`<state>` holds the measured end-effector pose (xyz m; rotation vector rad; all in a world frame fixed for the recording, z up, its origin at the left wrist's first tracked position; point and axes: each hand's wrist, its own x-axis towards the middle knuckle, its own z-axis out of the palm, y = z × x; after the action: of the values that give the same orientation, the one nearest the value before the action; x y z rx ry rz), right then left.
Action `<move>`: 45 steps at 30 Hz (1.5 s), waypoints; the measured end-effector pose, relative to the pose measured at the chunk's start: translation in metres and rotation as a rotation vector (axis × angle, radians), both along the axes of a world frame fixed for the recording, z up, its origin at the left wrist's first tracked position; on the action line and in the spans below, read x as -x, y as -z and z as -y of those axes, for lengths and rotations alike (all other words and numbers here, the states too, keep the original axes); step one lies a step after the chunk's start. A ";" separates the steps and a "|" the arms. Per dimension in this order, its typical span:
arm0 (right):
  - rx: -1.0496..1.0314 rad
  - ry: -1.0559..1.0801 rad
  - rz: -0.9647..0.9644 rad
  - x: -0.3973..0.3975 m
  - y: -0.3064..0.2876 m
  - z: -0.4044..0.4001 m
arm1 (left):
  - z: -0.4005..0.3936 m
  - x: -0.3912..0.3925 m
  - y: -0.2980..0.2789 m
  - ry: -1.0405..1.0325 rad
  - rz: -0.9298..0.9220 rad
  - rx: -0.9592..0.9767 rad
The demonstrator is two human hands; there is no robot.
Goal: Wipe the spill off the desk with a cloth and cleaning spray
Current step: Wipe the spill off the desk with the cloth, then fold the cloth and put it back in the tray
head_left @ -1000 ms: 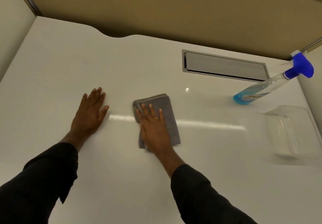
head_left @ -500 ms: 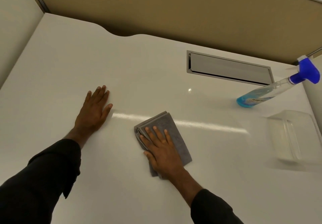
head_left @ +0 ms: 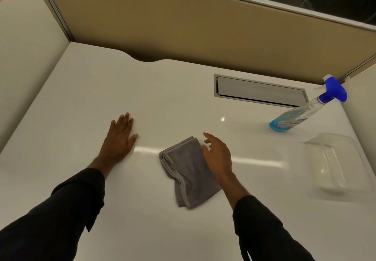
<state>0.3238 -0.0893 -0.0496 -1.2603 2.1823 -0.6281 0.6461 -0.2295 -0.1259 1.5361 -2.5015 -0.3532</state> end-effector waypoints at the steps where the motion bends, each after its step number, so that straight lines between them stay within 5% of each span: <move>1: -0.040 0.004 -0.002 0.001 -0.001 0.004 | -0.007 0.001 -0.001 -0.017 -0.024 -0.008; 5: -0.139 -0.017 -0.027 -0.003 0.000 0.014 | -0.055 0.015 -0.015 -0.081 -0.239 -0.040; 9: -0.207 -0.040 -0.036 -0.007 0.004 0.020 | -0.117 0.039 -0.047 -0.151 -0.658 -0.250; 17: -0.193 -0.183 0.005 -0.023 -0.045 0.017 | -0.189 0.090 -0.092 -0.086 -1.015 -0.980; 21: -0.053 -0.306 0.008 -0.036 -0.104 -0.012 | -0.190 0.106 -0.098 -0.132 -1.094 -1.471; 24: 0.101 -0.389 -0.010 -0.042 -0.147 -0.045 | -0.186 0.106 -0.109 -0.240 -1.326 -1.816; 27: 0.318 -0.449 0.012 -0.039 -0.182 -0.082 | -0.180 0.098 -0.120 -0.334 -1.591 -1.853; 29: 0.396 -0.451 0.053 -0.037 -0.193 -0.107 | -0.176 0.092 -0.126 -0.431 -1.684 -1.700; 33: 0.345 -0.346 0.155 -0.032 -0.181 -0.146 | -0.172 0.084 -0.136 -0.275 -1.793 -1.786; 40: 0.134 0.252 0.878 -0.034 -0.146 -0.160 | -0.170 0.085 -0.160 -0.245 -1.697 -1.625; 45: 0.041 0.266 0.982 -0.039 -0.149 -0.139 | -0.171 0.088 -0.176 -0.288 -1.470 -1.599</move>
<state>0.3630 0.0495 0.0990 -0.4699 1.4867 -1.1081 0.5583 -0.0580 0.0504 0.8947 -0.5324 -2.4819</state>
